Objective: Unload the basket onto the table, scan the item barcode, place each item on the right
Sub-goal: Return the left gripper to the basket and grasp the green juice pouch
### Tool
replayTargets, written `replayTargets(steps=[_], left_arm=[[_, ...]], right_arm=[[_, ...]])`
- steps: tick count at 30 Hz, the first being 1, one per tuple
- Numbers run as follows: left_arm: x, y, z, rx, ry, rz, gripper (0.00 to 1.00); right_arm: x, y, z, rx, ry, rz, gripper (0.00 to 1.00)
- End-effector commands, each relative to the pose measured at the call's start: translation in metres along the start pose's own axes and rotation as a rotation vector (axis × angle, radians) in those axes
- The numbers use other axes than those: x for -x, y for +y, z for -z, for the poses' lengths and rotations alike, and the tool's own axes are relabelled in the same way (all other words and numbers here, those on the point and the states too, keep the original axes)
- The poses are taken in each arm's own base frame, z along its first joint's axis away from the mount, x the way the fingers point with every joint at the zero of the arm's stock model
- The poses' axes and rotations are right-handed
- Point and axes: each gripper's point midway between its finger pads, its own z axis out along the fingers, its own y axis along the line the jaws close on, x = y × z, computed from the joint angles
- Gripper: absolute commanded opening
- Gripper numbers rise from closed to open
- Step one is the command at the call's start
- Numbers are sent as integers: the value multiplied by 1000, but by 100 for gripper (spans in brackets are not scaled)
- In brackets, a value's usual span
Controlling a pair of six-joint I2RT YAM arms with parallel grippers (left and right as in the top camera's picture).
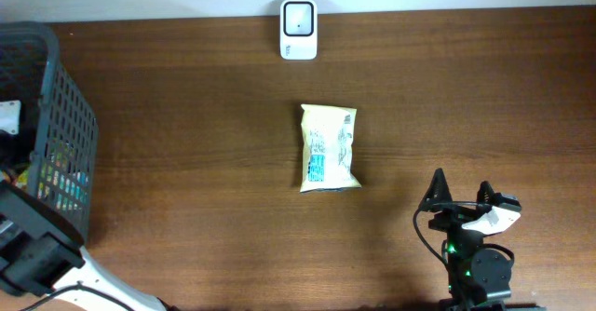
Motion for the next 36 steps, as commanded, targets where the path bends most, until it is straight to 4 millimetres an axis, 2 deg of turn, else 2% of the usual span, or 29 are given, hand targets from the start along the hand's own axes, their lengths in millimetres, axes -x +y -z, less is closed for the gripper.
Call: replayTargets(steps=[1,4,12,13,16,21,24,28,31,36], left_arm=[[-6,-12,0,-151,-44,-88,84],[-10,-16,2,-201,-56,-102,84],[-16,1,-10,-164,-85,-108,84],[-16,3,-12,-160,-89,-116,79],[-18,6,-18,-148,-100,-111,78],[-37,-7,-35,-183,-60,-102,76],[-49,-16,-42,-211,-29,-95,61],[-56,-23,-45,-236,-10,-73,26],[-57,-24,-45,-238,3,10,2],[-52,-20,-42,-227,-2,70,0]], right_arm=[[-2,-3,0,-14,0,1,99],[-2,-3,0,-14,0,1,99],[-2,-3,0,-14,0,1,99],[-2,-3,0,-14,0,1,99],[-2,-3,0,-14,0,1,99],[-2,-3,0,-14,0,1,99],[-2,-3,0,-14,0,1,99],[-2,-3,0,-15,0,1,99],[-2,-3,0,-15,0,1,99],[-2,-3,0,-15,0,1,99]])
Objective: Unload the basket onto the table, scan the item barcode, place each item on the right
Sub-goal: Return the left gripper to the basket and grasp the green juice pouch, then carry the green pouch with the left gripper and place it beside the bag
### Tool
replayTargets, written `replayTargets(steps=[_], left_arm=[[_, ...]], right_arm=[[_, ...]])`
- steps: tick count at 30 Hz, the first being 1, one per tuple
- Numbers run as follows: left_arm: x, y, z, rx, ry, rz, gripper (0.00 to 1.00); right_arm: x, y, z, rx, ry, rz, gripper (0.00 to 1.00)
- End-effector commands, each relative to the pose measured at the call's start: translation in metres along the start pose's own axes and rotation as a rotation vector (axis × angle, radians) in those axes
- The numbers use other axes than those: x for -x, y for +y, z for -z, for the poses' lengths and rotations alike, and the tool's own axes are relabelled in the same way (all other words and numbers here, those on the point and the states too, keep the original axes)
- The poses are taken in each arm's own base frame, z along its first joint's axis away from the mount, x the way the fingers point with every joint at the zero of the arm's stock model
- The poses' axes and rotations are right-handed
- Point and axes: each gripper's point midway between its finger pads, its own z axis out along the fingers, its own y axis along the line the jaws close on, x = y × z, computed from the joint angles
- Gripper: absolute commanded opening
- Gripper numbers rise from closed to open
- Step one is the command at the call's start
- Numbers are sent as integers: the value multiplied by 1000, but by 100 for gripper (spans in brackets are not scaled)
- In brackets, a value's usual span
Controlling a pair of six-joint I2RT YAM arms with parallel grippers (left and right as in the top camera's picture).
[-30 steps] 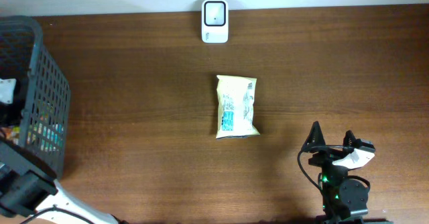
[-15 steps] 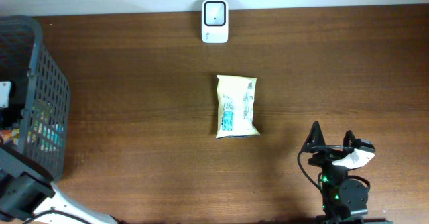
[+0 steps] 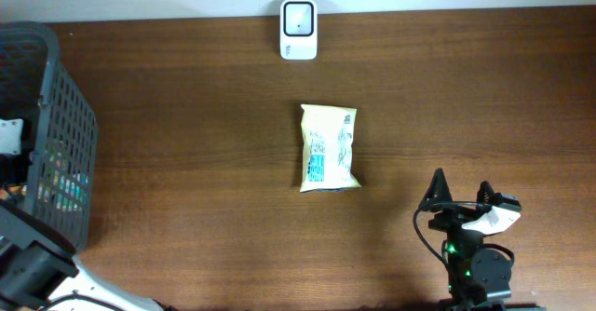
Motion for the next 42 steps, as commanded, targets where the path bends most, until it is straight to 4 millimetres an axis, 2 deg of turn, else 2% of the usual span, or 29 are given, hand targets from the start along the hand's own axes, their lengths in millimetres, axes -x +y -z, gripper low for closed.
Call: replayTargets(steps=[1,4,7,10,13,14,16,20,22,23,25,27,30,33,35,37,42], left_arm=[[-24,3,-18,-1,86,116,0],[2,17,0,45,22,232,0],[43,34,40,96,-85,449,0],[77,36,91,82,-176,662,0],[117,5,145,-87,-296,644,0],[141,-21,183,-213,-377,596,0],[160,-50,228,-337,-467,531,0],[173,-95,296,-469,-574,463,0],[172,-120,314,-494,-580,432,0],[169,-142,321,-518,-558,415,0],[163,-176,317,-546,-483,400,0],[166,-199,309,-549,-444,363,0],[172,-249,290,-530,-371,263,0],[169,-302,261,-468,-270,159,0],[159,-338,232,-387,-169,94,0],[147,-360,207,-308,-87,39,0],[101,-424,130,-164,131,-92,0]], right_arm=[[-2,-3,0,-14,0,0,99],[-2,-3,0,-14,0,0,99],[-2,-3,0,-15,0,0,99],[-2,-3,0,-15,0,0,99],[-2,-3,0,-14,0,0,99],[-2,-3,0,-15,0,0,99],[-2,-3,0,-14,0,0,99],[-2,-3,0,-14,0,0,99],[-2,-3,0,-14,0,0,99],[-2,-3,0,-15,0,0,98],[-2,-3,0,-15,0,0,99],[-2,-3,0,-14,0,0,99],[-2,-3,0,-15,0,0,99],[-2,-3,0,-15,0,0,99],[-2,-3,0,-14,0,0,99],[-2,-3,0,-14,0,0,99],[-2,-3,0,-14,0,0,99]])
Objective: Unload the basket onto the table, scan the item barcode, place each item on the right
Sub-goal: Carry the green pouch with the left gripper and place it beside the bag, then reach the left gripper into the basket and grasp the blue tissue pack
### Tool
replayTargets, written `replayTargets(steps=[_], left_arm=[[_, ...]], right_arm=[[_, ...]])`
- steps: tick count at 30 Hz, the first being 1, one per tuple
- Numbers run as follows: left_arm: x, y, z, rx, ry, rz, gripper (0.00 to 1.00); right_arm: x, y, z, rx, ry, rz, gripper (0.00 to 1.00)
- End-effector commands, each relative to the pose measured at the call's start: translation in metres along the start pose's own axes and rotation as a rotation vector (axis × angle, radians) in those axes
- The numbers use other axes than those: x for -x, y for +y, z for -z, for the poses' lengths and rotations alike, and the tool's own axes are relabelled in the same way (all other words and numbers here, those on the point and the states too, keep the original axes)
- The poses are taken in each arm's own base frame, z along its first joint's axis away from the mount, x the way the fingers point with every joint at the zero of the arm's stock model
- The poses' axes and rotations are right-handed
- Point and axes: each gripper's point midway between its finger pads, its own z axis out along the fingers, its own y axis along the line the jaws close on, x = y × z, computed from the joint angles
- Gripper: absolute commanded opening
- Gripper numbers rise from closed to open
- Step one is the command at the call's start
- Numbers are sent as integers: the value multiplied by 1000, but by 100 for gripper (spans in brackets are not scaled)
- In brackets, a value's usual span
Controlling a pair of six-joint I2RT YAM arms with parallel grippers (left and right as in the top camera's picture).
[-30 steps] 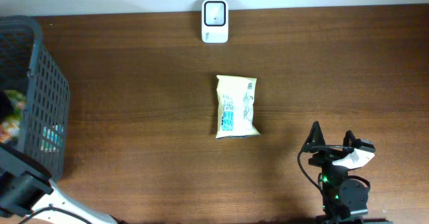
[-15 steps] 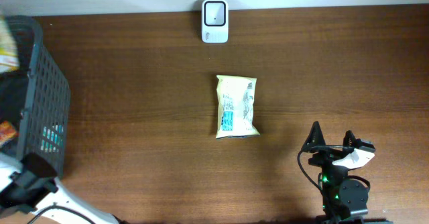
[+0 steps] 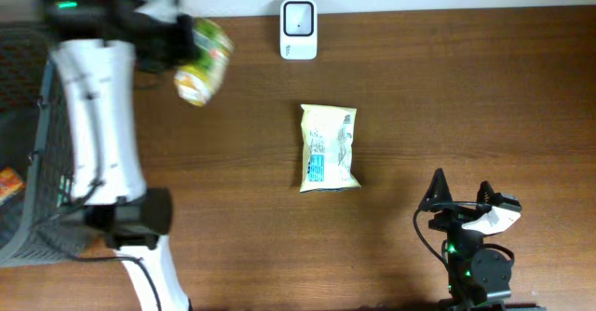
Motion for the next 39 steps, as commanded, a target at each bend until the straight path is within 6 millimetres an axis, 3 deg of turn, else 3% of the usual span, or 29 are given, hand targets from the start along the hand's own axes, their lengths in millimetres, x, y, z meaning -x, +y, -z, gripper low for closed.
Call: replayTargets(steps=[1,3,9,14,16,18,20,22,25,27,30,32,34,37,39], left_arm=[[-28,-5,-66,198,120,-18,0],[-49,-11,-111,215,183,23,0],[-101,-12,-200,236,252,118,0],[-113,-20,-226,223,225,184,4],[-112,-27,-228,195,220,176,49],[-106,-39,-226,141,219,144,87],[-92,-51,-214,87,197,73,97],[-66,-56,-189,73,130,29,100],[-10,-51,-121,121,-68,19,99],[24,-40,-59,169,-225,43,99],[53,-12,36,238,-434,102,99],[57,12,89,292,-537,157,99],[48,54,149,392,-640,247,99],[25,107,199,510,-700,369,99],[7,143,218,568,-703,477,99]], right_arm=[[-2,-3,0,-14,0,0,99],[-2,-3,0,-14,0,0,99],[-2,-3,0,-14,0,0,99],[-2,-3,0,-14,0,0,99],[-2,-3,0,-14,0,0,99],[-2,-3,0,-14,0,0,99],[-2,-3,0,-14,0,0,99],[-2,-3,0,-14,0,0,99],[-2,-3,0,-14,0,0,99],[-2,-3,0,-14,0,0,99],[-2,-3,0,-14,0,0,99],[-2,-3,0,-14,0,0,99],[-2,-3,0,-14,0,0,99],[-2,-3,0,-14,0,0,99],[-2,-3,0,-14,0,0,99]])
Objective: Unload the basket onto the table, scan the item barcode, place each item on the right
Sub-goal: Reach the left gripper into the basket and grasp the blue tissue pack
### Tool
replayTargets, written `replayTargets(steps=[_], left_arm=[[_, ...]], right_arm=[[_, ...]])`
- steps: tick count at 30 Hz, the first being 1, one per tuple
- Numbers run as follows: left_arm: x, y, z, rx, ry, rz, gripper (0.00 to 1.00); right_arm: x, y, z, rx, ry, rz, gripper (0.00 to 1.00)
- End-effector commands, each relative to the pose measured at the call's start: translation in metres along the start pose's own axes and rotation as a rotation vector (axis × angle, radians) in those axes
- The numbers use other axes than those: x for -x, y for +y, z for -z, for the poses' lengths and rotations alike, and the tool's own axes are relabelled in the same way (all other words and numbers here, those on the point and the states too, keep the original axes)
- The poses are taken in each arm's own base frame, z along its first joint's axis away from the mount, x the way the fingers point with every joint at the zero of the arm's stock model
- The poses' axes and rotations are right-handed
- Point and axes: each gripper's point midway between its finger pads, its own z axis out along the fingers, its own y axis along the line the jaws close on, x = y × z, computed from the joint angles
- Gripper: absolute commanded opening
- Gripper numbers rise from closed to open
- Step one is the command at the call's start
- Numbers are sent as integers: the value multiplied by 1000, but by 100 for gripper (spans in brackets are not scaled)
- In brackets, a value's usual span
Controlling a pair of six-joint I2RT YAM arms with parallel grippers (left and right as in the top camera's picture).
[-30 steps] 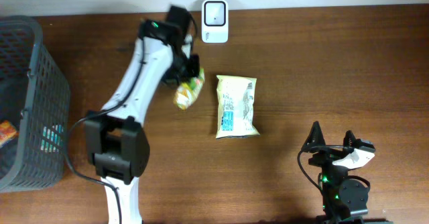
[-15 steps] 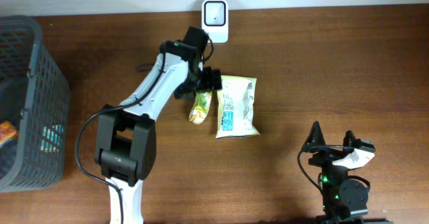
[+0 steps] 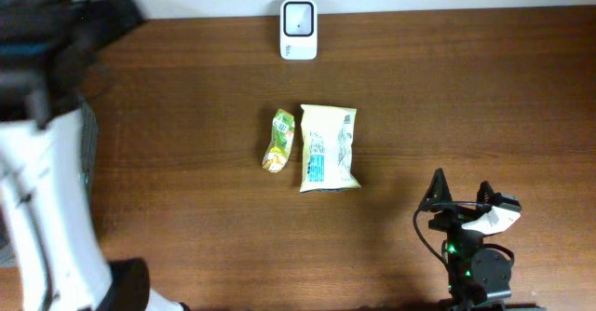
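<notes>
A white barcode scanner [image 3: 299, 29] stands at the table's far edge. A cream snack bag [image 3: 330, 148] lies flat in the middle, blue print facing up. Right beside it on the left lies a small green and yellow packet [image 3: 279, 141], with nothing holding it. My left arm [image 3: 37, 190] fills the left side, blurred. Its dark end [image 3: 88, 13] is at the upper left, far from the packet, and the fingers cannot be made out. My right gripper [image 3: 460, 195] rests at the lower right, open and empty.
A sliver of the dark mesh basket [image 3: 87, 153] shows behind the left arm at the left edge. The brown table [image 3: 466, 87] runs from the scanner to the front edge.
The green and yellow packet was held in my left gripper near the table's far left. It now lies on the table beside the cream bag, released. The left arm has moved back toward the upper left.
At first only the cream bag lay on the table while my left arm was down at the basket. Then the arm was up over the far left with a green and yellow packet in its gripper. Now that packet lies beside the bag. The right arm stayed still.
</notes>
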Motion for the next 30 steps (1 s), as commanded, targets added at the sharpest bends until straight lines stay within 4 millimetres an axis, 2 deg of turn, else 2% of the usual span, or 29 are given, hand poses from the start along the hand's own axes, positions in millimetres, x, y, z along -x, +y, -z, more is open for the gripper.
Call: replayTargets(steps=[1,4,7,9,12,14,17,21,24,30], left_arm=[[9,90,-1,239,4,112,99],[2,153,-1,382,49,205,99],[-17,206,-13,474,141,296,99],[-34,229,-26,485,211,366,99],[-72,260,-56,471,350,467,99],[-91,270,-71,478,410,493,99],[-135,285,-98,501,524,526,99],[-178,301,-129,506,583,567,99],[-202,307,-151,478,601,589,99],[-231,314,-170,479,602,589,99]], right_arm=[[-2,-3,0,-14,0,1,99],[-2,-3,0,-15,0,1,99],[-2,-3,0,-14,0,1,99],[-2,-3,0,-14,0,1,99],[-2,-3,0,-14,0,1,99],[-2,-3,0,-14,0,1,99],[-2,-3,0,-15,0,1,99],[-2,-3,0,-14,0,1,99],[-2,-3,0,-14,0,1,99],[-2,-3,0,-15,0,1,99]])
